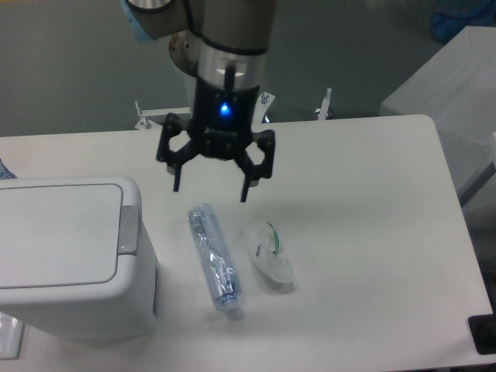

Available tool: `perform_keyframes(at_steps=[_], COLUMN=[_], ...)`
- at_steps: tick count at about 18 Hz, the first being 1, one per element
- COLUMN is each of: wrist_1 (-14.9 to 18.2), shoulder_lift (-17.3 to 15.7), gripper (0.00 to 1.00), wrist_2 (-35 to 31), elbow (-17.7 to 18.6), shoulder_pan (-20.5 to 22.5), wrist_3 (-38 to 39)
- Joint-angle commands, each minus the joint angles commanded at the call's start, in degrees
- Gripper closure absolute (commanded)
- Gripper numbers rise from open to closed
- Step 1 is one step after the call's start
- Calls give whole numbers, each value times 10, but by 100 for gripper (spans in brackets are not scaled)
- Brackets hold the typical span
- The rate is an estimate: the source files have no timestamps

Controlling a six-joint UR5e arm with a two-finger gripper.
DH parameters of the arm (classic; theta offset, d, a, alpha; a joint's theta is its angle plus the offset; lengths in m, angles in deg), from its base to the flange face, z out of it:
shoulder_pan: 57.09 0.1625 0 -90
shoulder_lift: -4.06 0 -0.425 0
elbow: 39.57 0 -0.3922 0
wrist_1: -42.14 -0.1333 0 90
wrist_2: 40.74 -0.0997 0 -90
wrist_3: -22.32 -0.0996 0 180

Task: Open the trash can

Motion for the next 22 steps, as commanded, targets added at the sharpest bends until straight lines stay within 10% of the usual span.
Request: perform_keyframes(at_steps=[22], wrist_1=[-11], shoulder_lift=[27], gripper=[0], wrist_2=[-2], elbow=[17], shoulder_pan=[-34], wrist_3=[67])
